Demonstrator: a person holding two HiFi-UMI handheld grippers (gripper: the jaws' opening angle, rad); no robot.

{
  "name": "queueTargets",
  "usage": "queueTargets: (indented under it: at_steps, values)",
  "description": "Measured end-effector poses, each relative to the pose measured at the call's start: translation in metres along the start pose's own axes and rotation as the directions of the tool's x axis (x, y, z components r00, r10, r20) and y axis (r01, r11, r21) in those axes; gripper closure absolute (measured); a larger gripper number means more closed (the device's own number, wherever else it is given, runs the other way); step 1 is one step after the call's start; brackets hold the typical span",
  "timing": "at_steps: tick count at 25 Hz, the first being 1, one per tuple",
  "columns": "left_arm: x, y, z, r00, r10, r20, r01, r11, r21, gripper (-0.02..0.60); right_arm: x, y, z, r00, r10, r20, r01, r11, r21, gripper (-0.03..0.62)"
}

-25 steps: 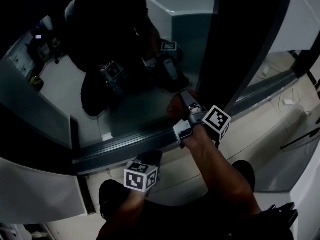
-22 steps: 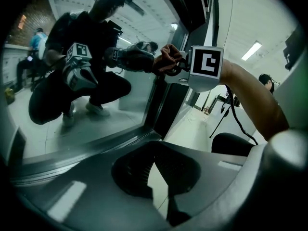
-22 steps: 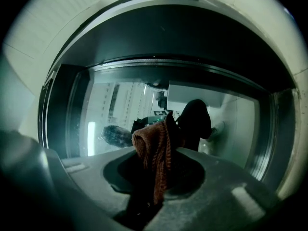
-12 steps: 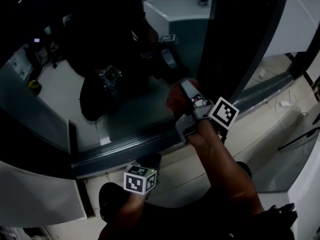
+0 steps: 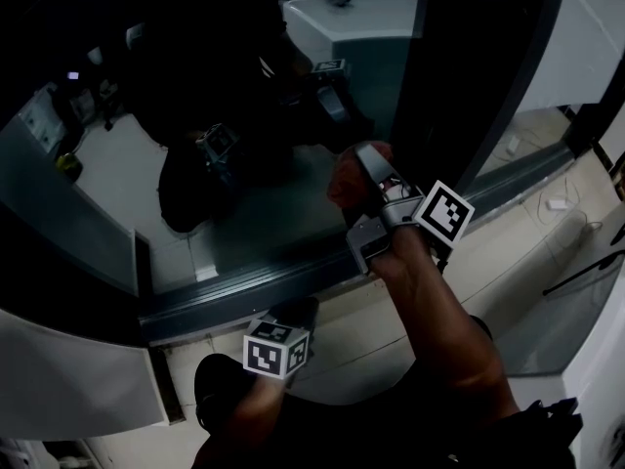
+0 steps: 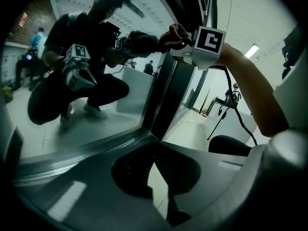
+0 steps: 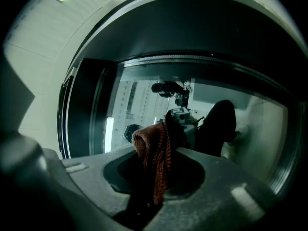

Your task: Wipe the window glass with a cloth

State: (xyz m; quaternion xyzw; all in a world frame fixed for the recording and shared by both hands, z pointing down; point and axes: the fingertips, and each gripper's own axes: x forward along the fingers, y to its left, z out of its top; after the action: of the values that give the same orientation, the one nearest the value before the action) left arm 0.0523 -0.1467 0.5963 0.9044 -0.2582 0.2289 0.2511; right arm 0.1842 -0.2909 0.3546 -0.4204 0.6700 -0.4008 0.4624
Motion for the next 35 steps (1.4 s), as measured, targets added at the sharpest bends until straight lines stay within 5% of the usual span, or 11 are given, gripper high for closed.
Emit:
queueTargets:
  at_steps: [8,15,23,35]
  values:
    - [-0.009,0.011,0.03,0.999,0.041,0.01,-0.041,0.999,0.007,0.565,-0.006,-0.008,-0.005,0.99,0.141,-0.028,-0.142,0.986,-0.082,0.523]
    - [-0.019,0.032,-0.007,0.997,0.076,0.008,-0.076,0.997,-0.007,0.565,-0.069,-0.168,-0.07,0.994,-0.094,0.06,0.092,0.995,0.023,0.523]
    - [-0.025,0.031,-0.008,0.995,0.102,0.0,-0.102,0.995,-0.022,0.565,-0.111,-0.312,-0.134,0.924,-0.381,-0.04,0.383,0.915,0.124,0.523]
    - [-0.056,0.05,-0.019,0.991,0.131,0.017,-0.13,0.99,-0.049,0.565,-0.113,-0.39,-0.192,0.844,-0.523,-0.116,0.536,0.827,0.173,0.523]
